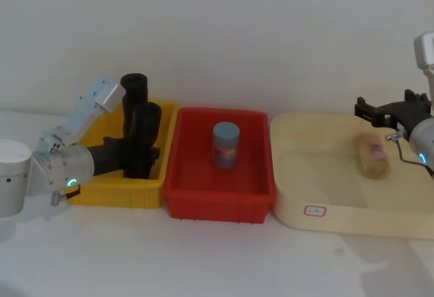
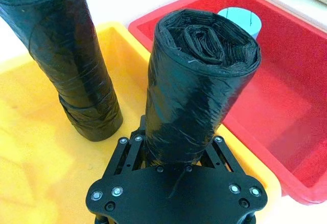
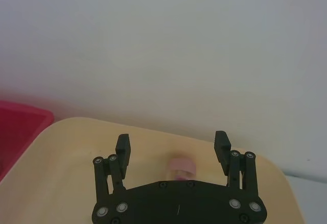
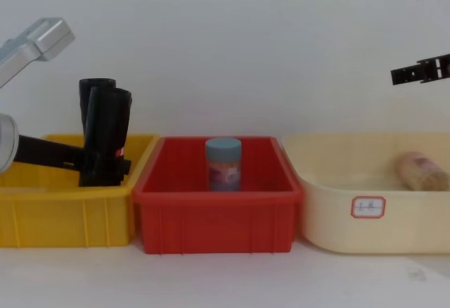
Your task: Pick up the garbage bag with the one hand and transfer it to the other hand.
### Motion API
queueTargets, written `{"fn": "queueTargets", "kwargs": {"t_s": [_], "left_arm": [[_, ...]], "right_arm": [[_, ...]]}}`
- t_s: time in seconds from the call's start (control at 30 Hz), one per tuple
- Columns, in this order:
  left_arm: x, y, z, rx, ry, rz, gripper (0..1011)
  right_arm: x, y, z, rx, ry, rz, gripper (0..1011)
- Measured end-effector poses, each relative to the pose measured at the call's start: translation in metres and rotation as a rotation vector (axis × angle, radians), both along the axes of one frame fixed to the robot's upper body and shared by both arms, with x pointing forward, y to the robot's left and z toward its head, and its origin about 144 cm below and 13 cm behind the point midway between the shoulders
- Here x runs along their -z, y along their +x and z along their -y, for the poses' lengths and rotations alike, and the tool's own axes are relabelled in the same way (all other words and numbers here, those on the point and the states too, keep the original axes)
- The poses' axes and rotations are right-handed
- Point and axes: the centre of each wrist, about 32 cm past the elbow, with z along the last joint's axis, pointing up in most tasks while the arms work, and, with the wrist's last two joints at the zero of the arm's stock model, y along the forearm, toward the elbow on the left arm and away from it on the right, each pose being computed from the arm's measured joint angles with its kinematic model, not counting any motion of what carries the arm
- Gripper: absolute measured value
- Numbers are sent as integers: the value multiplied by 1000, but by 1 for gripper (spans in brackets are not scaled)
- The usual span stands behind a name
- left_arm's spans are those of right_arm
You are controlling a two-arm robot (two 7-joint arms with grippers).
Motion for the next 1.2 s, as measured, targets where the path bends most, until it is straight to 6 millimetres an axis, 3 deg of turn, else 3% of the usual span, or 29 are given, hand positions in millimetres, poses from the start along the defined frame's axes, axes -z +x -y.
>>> {"fn": "queueTargets", "kwargs": {"t_s": [0.33, 0.8, 1.2], "left_arm": [[-18, -8, 0, 6, -18, 64, 405], [-68, -27, -13, 52, -128, 209, 404], [-79, -15, -31, 143, -213, 170, 405]], "right_arm": [[1, 2, 3, 8, 6, -13, 1000], [2, 3, 5, 12, 9, -22, 1000], [-5, -7, 2, -26, 3, 50, 1000]]}}
